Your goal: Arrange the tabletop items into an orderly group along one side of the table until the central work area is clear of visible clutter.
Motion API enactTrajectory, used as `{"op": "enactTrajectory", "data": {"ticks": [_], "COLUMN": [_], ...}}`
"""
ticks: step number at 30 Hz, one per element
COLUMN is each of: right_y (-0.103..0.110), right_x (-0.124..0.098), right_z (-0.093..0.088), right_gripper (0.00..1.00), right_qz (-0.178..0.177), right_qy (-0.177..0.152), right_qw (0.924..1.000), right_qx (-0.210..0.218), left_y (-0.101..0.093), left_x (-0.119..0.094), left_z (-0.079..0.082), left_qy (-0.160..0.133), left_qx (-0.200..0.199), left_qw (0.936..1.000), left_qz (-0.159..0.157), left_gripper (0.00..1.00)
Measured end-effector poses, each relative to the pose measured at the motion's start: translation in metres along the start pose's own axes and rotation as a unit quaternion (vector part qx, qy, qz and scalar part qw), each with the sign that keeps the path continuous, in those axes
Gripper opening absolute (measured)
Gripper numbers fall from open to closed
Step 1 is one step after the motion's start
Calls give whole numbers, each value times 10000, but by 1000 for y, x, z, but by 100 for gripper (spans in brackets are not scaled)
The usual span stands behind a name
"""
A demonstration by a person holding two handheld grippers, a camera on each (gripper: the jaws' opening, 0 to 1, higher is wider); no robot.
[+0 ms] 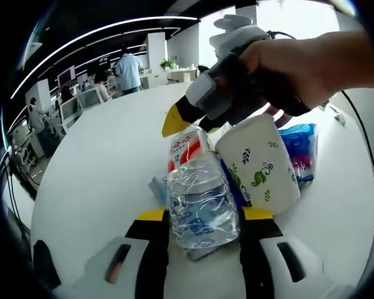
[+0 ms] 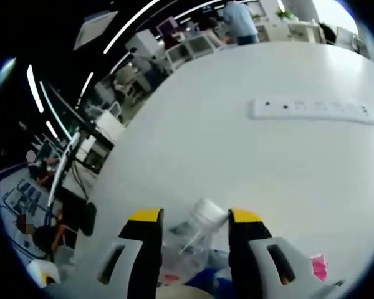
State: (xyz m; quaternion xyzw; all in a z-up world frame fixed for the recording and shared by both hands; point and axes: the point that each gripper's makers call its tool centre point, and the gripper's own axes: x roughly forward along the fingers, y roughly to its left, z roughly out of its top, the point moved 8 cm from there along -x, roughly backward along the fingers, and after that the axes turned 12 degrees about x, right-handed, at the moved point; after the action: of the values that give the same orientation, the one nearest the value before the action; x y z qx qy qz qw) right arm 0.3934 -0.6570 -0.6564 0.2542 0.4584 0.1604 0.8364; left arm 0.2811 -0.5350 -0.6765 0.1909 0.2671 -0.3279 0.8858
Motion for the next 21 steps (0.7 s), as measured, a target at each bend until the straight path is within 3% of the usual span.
{"op": "enactTrajectory", "data": {"ticks": [10,21], "right_y": [-2,-10], "right_x": [5,4], "right_z": [3,5], "right_gripper": [37,27], "right_qz": [-20,12], "right_qy": [344,515], "right_qw": [9987,9922], "right_qx": [388,1137], "left_y": [0,1], "left_x": [0,0], "left_z": [-1,-2], "left_qy": [15,15], "left_qx": [44,39], "left_qw": [10000,10000], "left_qz": [24,12], "left_gripper": [43,43]}}
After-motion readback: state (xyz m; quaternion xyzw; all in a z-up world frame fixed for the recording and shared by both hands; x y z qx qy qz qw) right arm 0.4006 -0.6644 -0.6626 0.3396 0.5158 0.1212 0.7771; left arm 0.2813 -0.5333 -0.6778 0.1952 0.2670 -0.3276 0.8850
